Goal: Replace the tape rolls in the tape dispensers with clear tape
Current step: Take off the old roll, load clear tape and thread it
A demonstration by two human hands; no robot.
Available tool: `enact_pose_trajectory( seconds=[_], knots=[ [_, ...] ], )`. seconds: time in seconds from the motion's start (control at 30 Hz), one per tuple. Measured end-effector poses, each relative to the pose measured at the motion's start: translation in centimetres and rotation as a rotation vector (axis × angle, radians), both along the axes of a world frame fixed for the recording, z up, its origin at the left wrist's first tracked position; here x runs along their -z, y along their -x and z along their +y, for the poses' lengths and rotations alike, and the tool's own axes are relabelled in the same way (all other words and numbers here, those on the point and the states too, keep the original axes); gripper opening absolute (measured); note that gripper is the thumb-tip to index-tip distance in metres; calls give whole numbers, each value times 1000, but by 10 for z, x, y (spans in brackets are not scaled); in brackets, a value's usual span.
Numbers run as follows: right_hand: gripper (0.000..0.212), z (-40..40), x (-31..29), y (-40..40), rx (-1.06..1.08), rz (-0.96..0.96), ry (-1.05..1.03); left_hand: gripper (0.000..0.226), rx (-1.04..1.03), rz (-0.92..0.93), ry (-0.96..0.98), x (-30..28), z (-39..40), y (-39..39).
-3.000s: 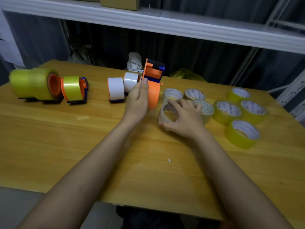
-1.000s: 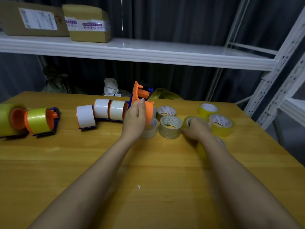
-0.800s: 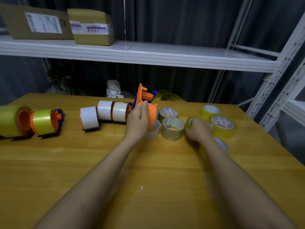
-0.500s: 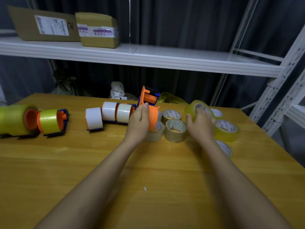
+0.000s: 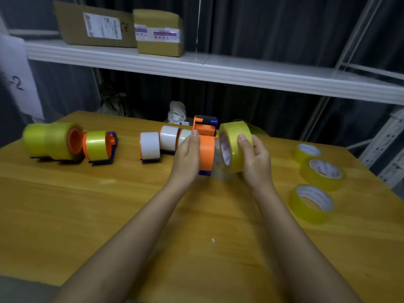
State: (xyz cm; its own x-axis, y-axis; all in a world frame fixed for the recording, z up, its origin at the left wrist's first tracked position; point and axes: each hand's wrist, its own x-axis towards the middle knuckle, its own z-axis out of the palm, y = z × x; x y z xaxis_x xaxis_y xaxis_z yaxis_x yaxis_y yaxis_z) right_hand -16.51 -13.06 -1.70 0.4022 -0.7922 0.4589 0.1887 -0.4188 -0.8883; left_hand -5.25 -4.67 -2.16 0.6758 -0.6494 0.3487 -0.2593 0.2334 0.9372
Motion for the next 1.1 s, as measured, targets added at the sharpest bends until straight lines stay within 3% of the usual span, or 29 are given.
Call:
enact_pose_trajectory(
  seconds=[0.23, 0.4, 0.6, 0.83, 0.93, 1.1],
  knots=[
    [13, 26, 26, -33, -92, -70, -185, 37, -4, 32, -10, 14, 19, -11],
    [50, 28, 42, -40, -274, -155, -347, 35, -13, 36, 15, 21, 21, -20],
    [31, 27, 54, -42, -356, -161, -384, 34, 13, 54, 25, 35, 15, -25],
    [43, 26, 61, -37, -431, -190, -565, 42, 47, 63, -11, 46, 13, -29],
    [51, 25, 64, -36, -465, -178, -574, 41, 77, 47, -24, 49, 14, -30],
    [44, 19, 72, -34, -383, -68, -436, 35, 93, 106, -55, 52, 16, -28]
  ],
)
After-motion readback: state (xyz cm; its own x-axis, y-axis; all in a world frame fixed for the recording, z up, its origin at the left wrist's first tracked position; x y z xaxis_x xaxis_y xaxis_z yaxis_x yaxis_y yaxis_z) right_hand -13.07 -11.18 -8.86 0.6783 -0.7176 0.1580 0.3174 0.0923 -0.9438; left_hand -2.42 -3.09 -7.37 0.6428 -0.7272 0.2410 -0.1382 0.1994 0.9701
